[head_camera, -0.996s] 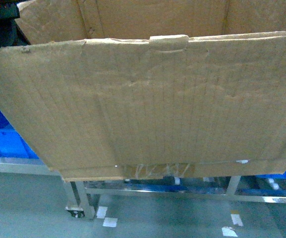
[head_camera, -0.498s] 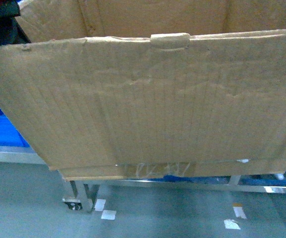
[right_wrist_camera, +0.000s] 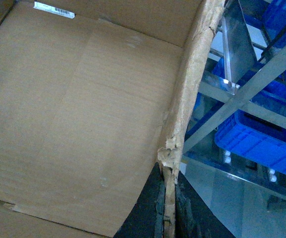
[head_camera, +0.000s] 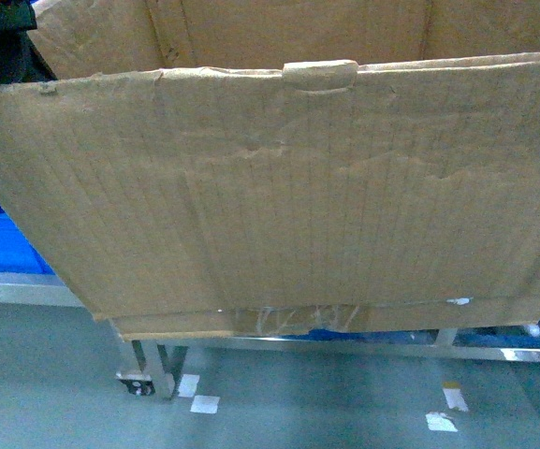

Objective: Sort boxes to right shelf from conveyor

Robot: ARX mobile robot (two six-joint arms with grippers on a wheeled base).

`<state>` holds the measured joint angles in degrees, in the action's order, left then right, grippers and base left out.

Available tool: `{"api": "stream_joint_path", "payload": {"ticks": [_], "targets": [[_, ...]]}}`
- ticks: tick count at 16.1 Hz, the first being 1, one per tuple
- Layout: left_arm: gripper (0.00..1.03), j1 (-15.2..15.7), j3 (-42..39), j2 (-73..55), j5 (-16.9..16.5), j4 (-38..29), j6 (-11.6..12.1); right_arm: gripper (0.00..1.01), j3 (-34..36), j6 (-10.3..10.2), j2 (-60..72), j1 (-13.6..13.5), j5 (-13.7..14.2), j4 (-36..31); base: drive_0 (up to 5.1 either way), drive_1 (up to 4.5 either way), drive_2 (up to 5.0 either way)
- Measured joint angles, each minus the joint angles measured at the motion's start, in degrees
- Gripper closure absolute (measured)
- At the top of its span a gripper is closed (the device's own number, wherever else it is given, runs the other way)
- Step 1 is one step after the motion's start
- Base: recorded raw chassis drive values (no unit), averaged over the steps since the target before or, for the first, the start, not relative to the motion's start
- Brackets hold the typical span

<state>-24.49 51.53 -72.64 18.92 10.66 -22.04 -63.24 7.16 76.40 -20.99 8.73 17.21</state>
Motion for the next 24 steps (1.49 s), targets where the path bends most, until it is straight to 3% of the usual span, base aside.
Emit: {"api": "stream_joint_path", "payload": {"ticks": [13, 19, 24], "targets": [[1.01, 0.0, 0.0, 0.0, 0.0, 0.0, 0.0, 0.99, 0.0, -0.02, 0.0, 0.0, -0.02, 0.09, 0.0, 4.11, -4.1], [1.01, 0.02, 0.0, -0.07, 0.0, -0.17, 0.0, 0.99, -0.02, -0.02, 0.11, 0.0, 0.0, -0.04, 0.0, 0.68, -0.6], [1.01, -0.07, 0.0, -0.04, -0.04, -0.04, 0.0, 0.99, -0.02, -0.02, -0.04, 0.02, 0.02, 0.09, -1.5, 3.73, -1.9]]}}
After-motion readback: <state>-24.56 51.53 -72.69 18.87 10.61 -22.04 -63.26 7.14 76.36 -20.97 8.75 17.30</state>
